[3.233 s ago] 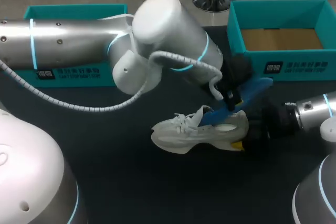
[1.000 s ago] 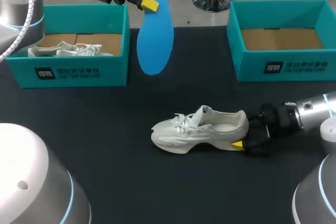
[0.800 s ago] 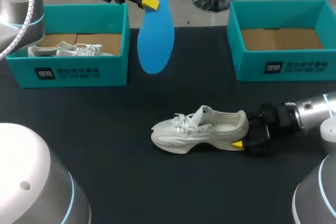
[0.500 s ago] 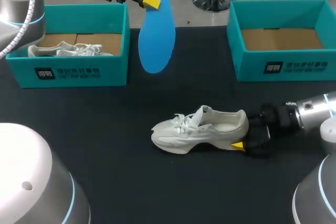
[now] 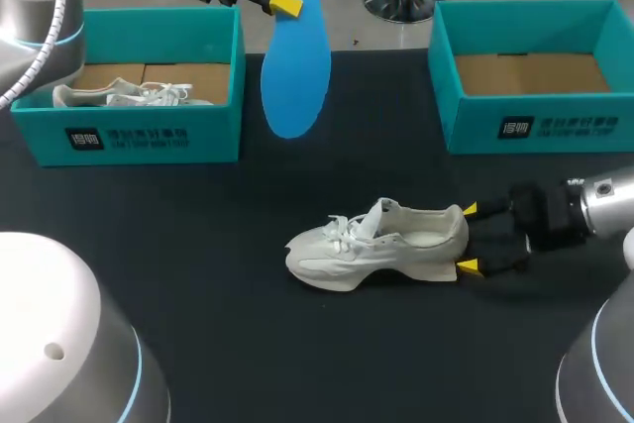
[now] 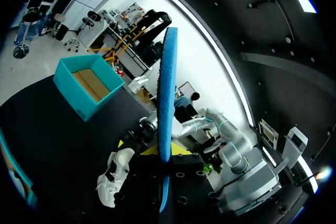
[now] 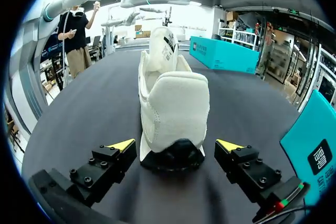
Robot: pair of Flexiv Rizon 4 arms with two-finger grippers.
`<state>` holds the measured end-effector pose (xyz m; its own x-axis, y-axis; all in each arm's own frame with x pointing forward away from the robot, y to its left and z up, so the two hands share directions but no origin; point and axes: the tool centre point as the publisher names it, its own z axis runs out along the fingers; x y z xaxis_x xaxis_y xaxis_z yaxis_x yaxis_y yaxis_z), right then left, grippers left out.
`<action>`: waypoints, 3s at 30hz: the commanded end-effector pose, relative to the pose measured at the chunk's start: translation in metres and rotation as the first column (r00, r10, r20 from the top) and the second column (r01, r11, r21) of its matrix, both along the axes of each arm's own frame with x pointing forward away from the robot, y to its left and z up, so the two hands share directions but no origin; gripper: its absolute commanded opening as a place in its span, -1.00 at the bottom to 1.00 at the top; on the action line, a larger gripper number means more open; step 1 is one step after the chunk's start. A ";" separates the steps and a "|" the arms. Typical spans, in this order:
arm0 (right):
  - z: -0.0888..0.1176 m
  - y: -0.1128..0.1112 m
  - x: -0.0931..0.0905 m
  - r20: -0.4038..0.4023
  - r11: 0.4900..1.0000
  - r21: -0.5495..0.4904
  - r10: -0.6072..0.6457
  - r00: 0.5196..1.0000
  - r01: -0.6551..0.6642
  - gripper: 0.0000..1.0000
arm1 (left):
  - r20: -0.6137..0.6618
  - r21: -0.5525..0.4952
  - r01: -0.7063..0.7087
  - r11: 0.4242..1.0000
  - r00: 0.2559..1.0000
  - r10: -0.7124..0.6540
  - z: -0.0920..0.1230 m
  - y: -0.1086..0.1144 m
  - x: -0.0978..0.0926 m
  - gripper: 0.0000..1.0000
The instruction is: Take the shoe out of the shoebox, open the shoe tongue, remove and reinsert the insole, then place the shoe into the shoebox
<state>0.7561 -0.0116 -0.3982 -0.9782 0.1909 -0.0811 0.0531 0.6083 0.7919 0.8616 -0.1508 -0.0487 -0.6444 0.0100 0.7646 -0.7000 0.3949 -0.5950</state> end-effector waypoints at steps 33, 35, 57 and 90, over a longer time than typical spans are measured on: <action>0.119 -0.016 -0.022 -0.082 0.540 -0.840 -0.040 0.996 -0.048 1.00 | 0.001 -0.002 -0.002 1.000 1.000 0.002 -0.001 0.000 -0.001 -1.00; 0.119 -0.017 -0.024 -0.086 0.535 -0.843 -0.043 0.995 -0.050 1.00 | 0.001 -0.002 -0.002 1.000 1.000 0.002 -0.001 0.000 -0.001 -1.00; 0.126 -0.033 -0.035 -0.100 0.573 -0.818 -0.061 0.993 -0.047 1.00 | 0.010 -0.027 -0.004 1.000 1.000 0.004 0.012 -0.009 -0.012 -1.00; 0.122 0.013 -0.004 -0.197 0.508 -0.857 -0.163 0.967 -0.089 1.00 | -0.017 -0.041 -0.030 0.999 0.999 0.029 0.011 0.003 0.002 -1.00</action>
<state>0.7338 -0.0202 -0.2651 -0.9819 0.1840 -0.0452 0.1873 0.9786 -0.0846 0.8645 -0.1486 -0.0371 -0.6317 0.0224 0.7749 -0.7209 0.3507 -0.5978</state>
